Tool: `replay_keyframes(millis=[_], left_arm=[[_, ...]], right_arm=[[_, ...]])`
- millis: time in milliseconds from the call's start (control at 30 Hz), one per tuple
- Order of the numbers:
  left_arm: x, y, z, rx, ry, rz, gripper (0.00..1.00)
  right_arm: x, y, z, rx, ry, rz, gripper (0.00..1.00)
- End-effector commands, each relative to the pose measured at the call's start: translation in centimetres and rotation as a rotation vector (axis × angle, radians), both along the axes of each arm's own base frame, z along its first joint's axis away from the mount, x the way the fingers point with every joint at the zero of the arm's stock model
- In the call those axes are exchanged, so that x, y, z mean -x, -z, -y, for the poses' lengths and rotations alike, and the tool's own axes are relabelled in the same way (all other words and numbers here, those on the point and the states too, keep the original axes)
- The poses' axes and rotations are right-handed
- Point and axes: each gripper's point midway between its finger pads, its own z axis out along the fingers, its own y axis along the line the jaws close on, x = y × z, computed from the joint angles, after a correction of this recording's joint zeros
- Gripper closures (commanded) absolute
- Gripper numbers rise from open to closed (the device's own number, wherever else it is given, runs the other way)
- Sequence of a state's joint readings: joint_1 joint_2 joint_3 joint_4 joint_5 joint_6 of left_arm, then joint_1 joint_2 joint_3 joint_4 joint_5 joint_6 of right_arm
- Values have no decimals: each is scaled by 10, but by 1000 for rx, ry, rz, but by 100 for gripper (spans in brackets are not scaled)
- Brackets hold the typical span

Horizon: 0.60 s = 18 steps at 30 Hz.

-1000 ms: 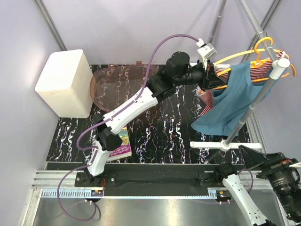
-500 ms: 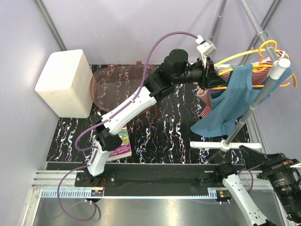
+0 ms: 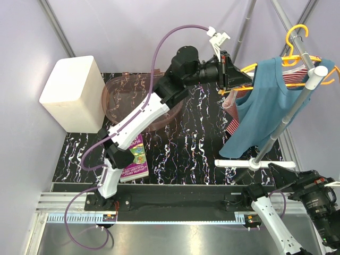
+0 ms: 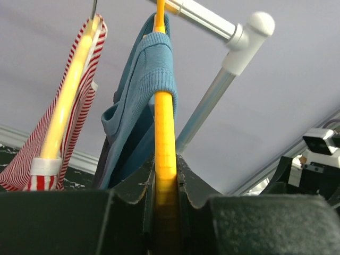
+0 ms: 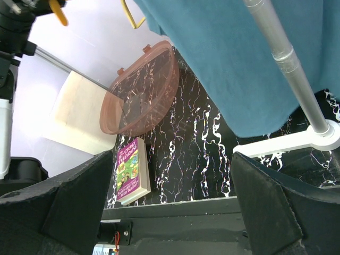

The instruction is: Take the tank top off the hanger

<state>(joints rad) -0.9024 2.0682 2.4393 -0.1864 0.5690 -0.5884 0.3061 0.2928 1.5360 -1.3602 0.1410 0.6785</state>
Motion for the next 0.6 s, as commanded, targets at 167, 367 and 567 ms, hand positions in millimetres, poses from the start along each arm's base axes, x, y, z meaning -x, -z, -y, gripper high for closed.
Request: replay_keyframes(millis=[167,367,567], left_arm=[[63,-87,-76,117,59,161,100],[81,-59,-110,8,31,197,100],[91,-40,-148,-63,-22,193,100]], right_arm=[[-7,25,1,88,-2,-134,0],[-19,25,-10,132,-61,-135,0],[-33,15,-31,191,-177,-100,0]])
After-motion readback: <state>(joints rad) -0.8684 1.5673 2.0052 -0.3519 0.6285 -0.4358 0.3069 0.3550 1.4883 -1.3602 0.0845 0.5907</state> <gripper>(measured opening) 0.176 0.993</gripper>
